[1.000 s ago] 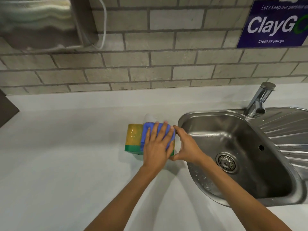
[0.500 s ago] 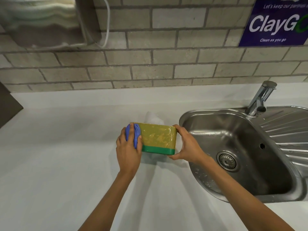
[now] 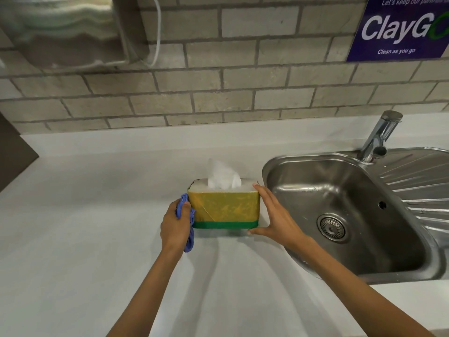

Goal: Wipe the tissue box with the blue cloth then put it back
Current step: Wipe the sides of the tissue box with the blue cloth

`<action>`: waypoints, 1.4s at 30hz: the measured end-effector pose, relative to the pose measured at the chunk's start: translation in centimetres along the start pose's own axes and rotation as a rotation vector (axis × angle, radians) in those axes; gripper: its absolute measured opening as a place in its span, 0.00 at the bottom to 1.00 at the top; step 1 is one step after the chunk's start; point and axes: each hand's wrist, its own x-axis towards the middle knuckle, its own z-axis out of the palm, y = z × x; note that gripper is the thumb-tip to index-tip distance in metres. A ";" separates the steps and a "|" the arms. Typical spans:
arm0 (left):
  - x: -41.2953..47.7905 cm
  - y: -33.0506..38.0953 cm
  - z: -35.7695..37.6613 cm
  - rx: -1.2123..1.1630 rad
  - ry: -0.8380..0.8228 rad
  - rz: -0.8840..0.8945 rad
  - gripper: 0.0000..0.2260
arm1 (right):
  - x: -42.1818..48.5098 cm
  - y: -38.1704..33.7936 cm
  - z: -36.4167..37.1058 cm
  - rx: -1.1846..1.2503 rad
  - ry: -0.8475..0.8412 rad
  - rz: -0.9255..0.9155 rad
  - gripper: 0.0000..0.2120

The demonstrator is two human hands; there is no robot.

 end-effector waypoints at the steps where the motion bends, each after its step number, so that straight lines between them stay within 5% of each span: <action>1: 0.1 -0.1 0.0 0.005 -0.015 0.002 0.15 | -0.3 0.0 0.1 0.043 -0.002 -0.004 0.52; 9: 0.9 -0.5 0.5 -0.016 -0.038 -0.045 0.12 | -1.9 -0.7 2.0 0.105 0.071 -0.029 0.37; 17: 1.4 -1.0 0.9 -0.271 -0.080 -0.311 0.10 | -2.2 -0.3 3.5 0.116 0.100 0.032 0.29; 21: 1.1 -1.2 0.2 -0.444 -0.041 -0.454 0.10 | -2.1 -0.1 3.1 0.366 0.173 0.103 0.35; 24: -0.6 -1.2 -0.1 -0.663 -0.047 -0.572 0.09 | -1.1 0.1 2.2 0.622 0.316 0.247 0.29; 27: -3.5 -0.3 1.6 -0.838 -0.155 -0.666 0.16 | 1.0 0.4 1.4 0.689 0.274 0.368 0.25; 33: -5.2 2.9 6.5 -0.728 -0.089 -0.581 0.11 | 3.4 0.6 0.9 0.681 0.120 0.471 0.37; 36: -4.7 3.5 7.9 -0.644 0.014 -0.576 0.21 | 3.1 0.8 0.6 0.721 0.061 0.505 0.45; 42: -1.8 3.5 6.8 -0.539 0.009 -0.459 0.17 | 1.8 0.6 0.5 0.812 -0.036 0.579 0.54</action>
